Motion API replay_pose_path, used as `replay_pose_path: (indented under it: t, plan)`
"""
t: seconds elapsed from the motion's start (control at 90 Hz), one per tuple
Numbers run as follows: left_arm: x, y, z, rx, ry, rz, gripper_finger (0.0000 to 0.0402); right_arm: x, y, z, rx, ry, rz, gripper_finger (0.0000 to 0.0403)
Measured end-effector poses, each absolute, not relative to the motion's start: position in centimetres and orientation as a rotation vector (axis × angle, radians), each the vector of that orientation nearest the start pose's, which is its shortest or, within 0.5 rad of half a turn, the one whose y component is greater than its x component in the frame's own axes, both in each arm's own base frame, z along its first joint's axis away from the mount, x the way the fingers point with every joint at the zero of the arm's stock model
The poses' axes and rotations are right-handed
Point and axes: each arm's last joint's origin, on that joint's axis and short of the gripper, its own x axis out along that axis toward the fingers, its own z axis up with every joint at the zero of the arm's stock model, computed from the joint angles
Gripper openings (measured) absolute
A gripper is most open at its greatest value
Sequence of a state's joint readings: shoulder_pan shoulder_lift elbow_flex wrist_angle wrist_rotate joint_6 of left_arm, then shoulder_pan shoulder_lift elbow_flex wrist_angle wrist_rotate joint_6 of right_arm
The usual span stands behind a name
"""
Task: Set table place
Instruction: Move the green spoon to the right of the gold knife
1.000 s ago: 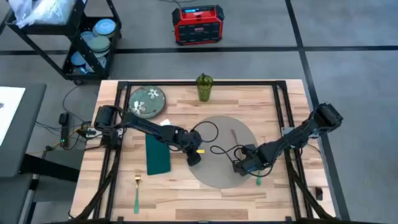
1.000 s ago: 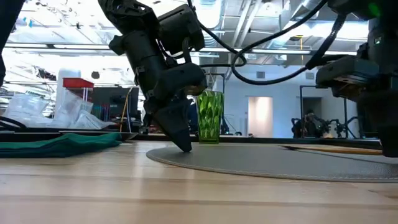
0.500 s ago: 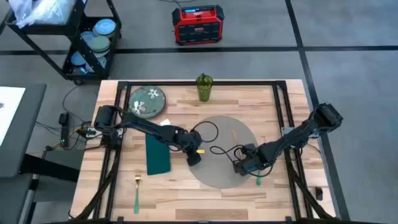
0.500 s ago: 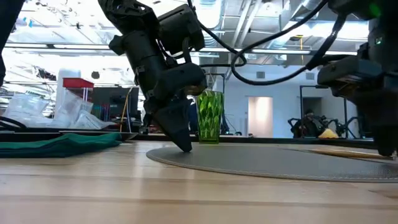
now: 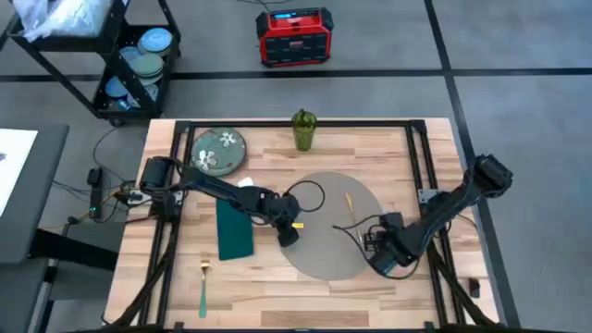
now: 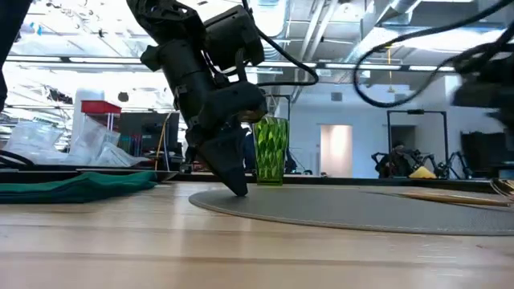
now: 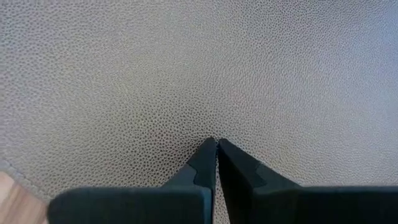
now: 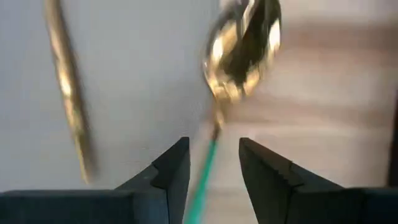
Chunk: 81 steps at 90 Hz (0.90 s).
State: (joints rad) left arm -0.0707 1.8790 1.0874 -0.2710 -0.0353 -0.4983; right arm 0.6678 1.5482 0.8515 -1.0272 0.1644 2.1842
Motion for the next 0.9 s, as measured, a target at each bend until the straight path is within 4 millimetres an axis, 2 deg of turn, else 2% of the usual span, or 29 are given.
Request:
replay_pose_path:
  t: [0.122, 0.3, 0.444, 0.611, 0.711, 0.844, 0.9]
  plan:
    - [36.1, -2.4, 13.9, -0.381, 1.044, 0.226, 0.0000, 18.2, 13.6, 15.8, 1.005, 1.101, -1.283, 0.0128]
    - [36.1, -2.3, 13.9, -0.361, 1.047, 0.214, 0.0000, 18.1, 12.5, 14.7, 1.029, 1.105, -1.329, 0.0128]
    - [36.1, -2.3, 13.8, -0.348, 1.054, 0.208, 0.0000, 18.3, 12.2, 13.4, 1.106, 1.081, -1.284, 0.0127]
    - [36.0, -2.3, 13.8, -0.344, 1.067, 0.210, 0.0000, 17.8, 11.8, 12.7, 1.115, 1.100, -1.293, 0.0123]
    - [35.9, -2.3, 13.8, -0.340, 1.069, 0.207, 0.0000, 17.8, 11.6, 12.7, 1.118, 1.122, -1.311, 0.0097]
    - [35.9, -2.3, 13.8, -0.340, 1.070, 0.207, 0.0000, 17.7, 11.4, 12.7, 1.115, 1.141, -1.333, 0.0026]
    - [35.9, -2.3, 13.8, -0.341, 1.072, 0.207, 0.0000, 17.7, 11.4, 12.7, 1.106, 1.146, -1.329, 0.0010]
